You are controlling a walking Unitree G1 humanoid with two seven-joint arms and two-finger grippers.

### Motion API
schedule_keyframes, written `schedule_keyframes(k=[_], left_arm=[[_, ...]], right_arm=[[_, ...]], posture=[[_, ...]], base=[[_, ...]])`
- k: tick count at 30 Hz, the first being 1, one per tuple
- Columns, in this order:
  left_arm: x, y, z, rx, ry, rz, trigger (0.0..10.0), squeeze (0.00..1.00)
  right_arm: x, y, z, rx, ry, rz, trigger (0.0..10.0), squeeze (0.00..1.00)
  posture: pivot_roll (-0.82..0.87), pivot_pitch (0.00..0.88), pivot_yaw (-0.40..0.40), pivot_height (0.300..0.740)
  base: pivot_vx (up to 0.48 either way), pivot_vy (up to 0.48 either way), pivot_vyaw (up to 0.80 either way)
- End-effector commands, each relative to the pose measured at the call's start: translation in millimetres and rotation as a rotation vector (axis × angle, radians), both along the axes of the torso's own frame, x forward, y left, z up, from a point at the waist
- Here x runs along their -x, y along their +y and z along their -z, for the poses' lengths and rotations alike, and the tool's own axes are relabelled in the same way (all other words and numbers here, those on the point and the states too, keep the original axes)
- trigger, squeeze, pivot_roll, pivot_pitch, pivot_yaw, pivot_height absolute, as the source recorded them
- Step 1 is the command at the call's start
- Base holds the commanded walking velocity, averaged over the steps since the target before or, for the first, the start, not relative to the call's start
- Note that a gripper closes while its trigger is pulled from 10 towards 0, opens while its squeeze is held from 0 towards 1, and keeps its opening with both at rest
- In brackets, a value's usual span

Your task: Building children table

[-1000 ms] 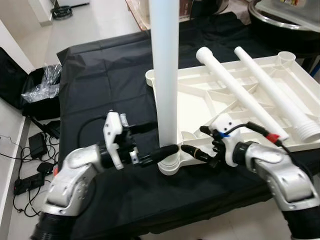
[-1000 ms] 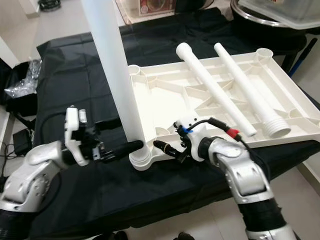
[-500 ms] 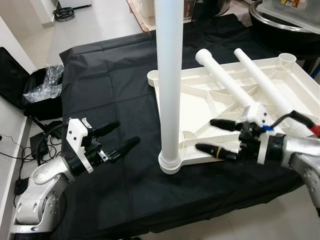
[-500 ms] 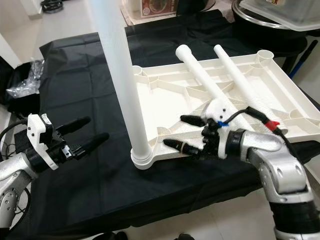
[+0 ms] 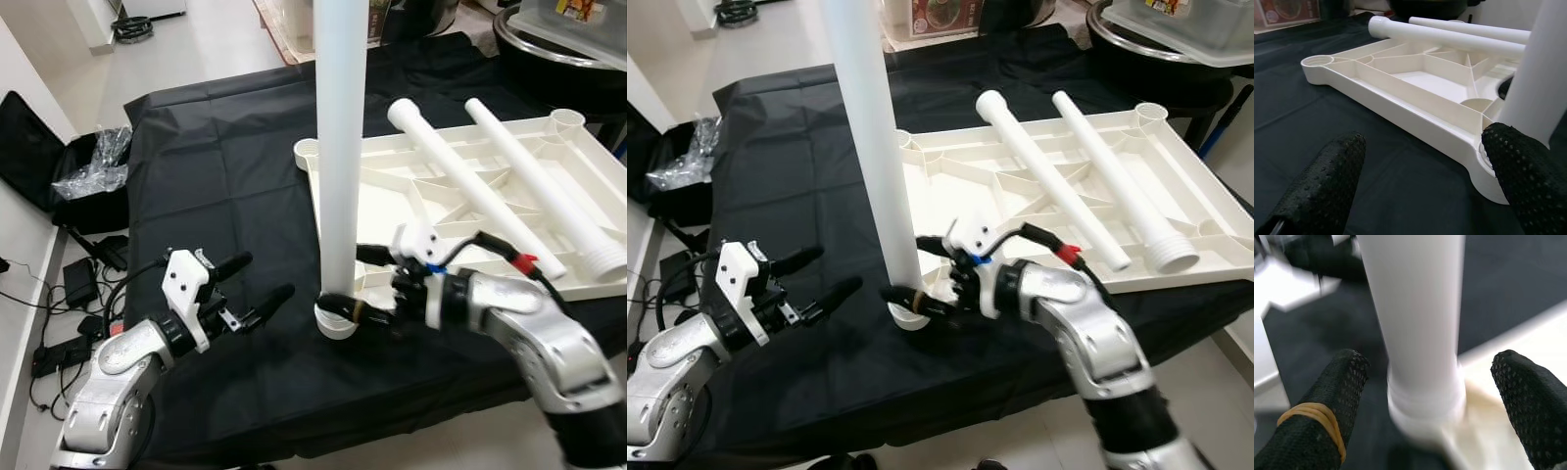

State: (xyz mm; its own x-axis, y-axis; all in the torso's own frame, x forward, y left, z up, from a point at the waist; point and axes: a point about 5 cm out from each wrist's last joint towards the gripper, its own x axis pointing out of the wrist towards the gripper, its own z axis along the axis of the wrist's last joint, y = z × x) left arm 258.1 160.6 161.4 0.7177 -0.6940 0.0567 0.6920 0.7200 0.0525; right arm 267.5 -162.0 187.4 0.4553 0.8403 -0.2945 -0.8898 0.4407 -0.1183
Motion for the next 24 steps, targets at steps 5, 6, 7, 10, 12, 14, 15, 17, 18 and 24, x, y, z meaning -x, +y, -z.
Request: schedule_keyframes(k=[5,6,7,10,12,14,15,17,18,24], left_arm=[[-6.6,8.7,1,-0.020,-0.015,-0.100,10.0,0.00],[-6.6,8.7,1,-0.020,-0.015,-0.100,10.0,0.00],[-8.8,10.1,1,-0.021,-0.015,-0.118,10.0,0.00],[-15.9,11.5,-4,-0.012,-0.042,-0.161,10.0,0.00],[-17.4,9.6,-5,-0.011,-0.048,-0.159,10.0,0.00],[-17.5,7.6,-6,-0.011,-0.053,-0.149,10.0,0.00],[-18.5,2.6,-7,-0.006,-0.061,-0.132,10.0,0.00],[-18.9,0.9,-8,-0.006,-0.063,-0.126,10.0,0.00],[-19.2,-0.1,-8,-0.005,-0.065,-0.124,10.0,0.00],[-23.5,-5.0,-12,-0.004,-0.084,-0.100,10.0,0.00]], right_arm=[[15.5,-36.1,-12,0.014,0.030,0.036,10.0,0.00],[15.5,-36.1,-12,0.014,0.030,0.036,10.0,0.00],[18.7,-40.5,-13,0.008,0.042,0.043,10.0,0.00],[24.1,-55.1,-4,0.069,0.063,0.159,10.0,0.00],[23.0,-62.5,5,0.106,0.080,0.278,10.0,0.00],[19.7,-67.0,8,0.109,0.069,0.369,10.0,0.00],[16.8,-75.2,12,0.051,0.062,0.545,10.0,0.00],[17.1,-77.7,12,0.029,0.055,0.591,10.0,0.00],[17.7,-78.9,13,0.018,0.051,0.611,10.0,0.00],[33.5,-81.6,15,-0.182,0.055,0.755,10.0,0.00]], posture=[[-0.05,0.136,0.033,0.740],[-0.05,0.136,0.033,0.740],[-0.06,0.136,0.033,0.740],[-0.07,0.139,0.031,0.740],[-0.07,0.139,0.032,0.740],[-0.08,0.141,0.030,0.740],[-0.08,0.142,0.029,0.740],[-0.08,0.142,0.029,0.740],[-0.08,0.142,0.029,0.740],[-0.11,0.149,0.032,0.740]], base=[[0.000,0.000,0.00],[0.000,0.000,0.00],[0.000,0.000,0.00],[0.000,0.000,0.00],[0.000,0.000,0.00],[0.000,0.000,0.00],[0.000,0.000,0.00],[0.000,0.000,0.00],[0.000,0.000,0.00],[0.000,0.000,0.00]])
